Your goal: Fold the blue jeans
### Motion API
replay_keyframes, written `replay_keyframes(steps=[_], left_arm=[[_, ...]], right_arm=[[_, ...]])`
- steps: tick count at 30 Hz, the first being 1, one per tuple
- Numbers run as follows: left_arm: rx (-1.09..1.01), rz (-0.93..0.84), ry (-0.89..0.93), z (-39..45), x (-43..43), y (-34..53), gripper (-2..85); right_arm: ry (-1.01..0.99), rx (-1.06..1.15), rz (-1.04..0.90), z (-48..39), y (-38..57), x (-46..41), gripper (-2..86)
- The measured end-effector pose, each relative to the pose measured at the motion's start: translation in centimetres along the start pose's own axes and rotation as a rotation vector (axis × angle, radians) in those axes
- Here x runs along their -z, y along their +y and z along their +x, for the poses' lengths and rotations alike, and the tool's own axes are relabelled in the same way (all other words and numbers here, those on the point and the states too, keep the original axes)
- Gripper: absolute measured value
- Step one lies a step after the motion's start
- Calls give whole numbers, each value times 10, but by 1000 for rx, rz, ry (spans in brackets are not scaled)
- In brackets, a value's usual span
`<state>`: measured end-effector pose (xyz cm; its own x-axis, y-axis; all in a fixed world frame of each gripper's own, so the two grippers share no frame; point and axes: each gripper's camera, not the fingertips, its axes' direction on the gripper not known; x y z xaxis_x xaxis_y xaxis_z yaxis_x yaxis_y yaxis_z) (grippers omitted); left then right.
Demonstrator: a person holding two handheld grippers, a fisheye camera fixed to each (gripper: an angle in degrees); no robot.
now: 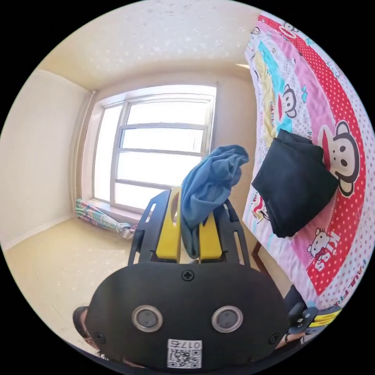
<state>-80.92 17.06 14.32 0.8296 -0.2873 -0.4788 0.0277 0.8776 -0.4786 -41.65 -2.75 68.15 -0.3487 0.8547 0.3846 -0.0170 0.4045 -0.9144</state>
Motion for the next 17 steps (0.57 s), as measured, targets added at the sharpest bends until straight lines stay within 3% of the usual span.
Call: replay_keyframes(steps=[3, 6, 10, 15, 17], left_arm=[[6, 1, 16, -3, 4, -4, -9], [16, 2, 27, -5, 7, -7, -10], [27, 5, 16, -5, 9, -9, -10], [23, 12, 6, -3, 9, -9, -10], [15, 19, -16, 1, 8, -8, -10]], right_arm=[[239, -26, -19, 74, 13, -4, 75], [357, -66, -40, 136, 45, 32, 84], [573, 15, -65, 153, 91, 96, 83], [1278, 351, -155, 113, 212, 160, 79], [1457, 356, -144, 120, 263, 182, 78]])
